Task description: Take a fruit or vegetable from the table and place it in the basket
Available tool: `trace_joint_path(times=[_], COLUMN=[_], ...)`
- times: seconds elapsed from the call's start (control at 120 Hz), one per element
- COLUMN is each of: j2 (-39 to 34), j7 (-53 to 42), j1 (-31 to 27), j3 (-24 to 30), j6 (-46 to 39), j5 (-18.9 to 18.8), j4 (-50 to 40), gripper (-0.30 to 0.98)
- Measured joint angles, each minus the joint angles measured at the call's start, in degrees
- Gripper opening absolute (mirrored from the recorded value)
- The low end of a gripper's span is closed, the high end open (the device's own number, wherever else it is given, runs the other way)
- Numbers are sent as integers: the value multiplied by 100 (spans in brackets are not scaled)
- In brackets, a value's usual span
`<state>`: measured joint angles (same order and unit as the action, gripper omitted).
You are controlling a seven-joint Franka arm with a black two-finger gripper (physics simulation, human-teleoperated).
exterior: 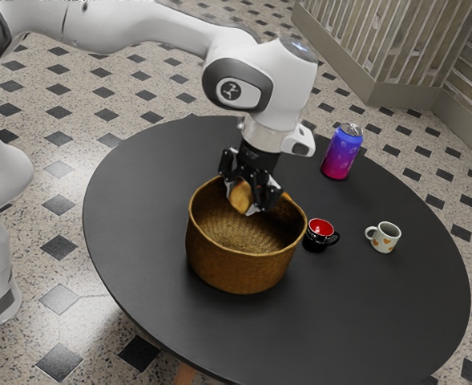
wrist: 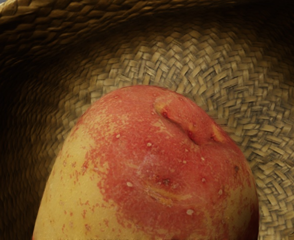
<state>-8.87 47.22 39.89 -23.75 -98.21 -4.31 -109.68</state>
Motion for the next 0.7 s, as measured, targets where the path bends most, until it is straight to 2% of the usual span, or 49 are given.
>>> trace_joint_path(times=[0.3, 0.408, 0.55, 0.617, 0.7], j2=[103, 114, 114, 277, 1071], j7=[-67, -90, -120, -384, -1062], j1=[-51, -61, -56, -38, -393], j3=[-126, -140, -144, -293, -429], j6=[-347, -425, -484, -495, -148], j5=[38, 123, 177, -87, -540], j4=[-313, -318, -305, 460, 2669], gripper=[33, 52, 62, 65, 67])
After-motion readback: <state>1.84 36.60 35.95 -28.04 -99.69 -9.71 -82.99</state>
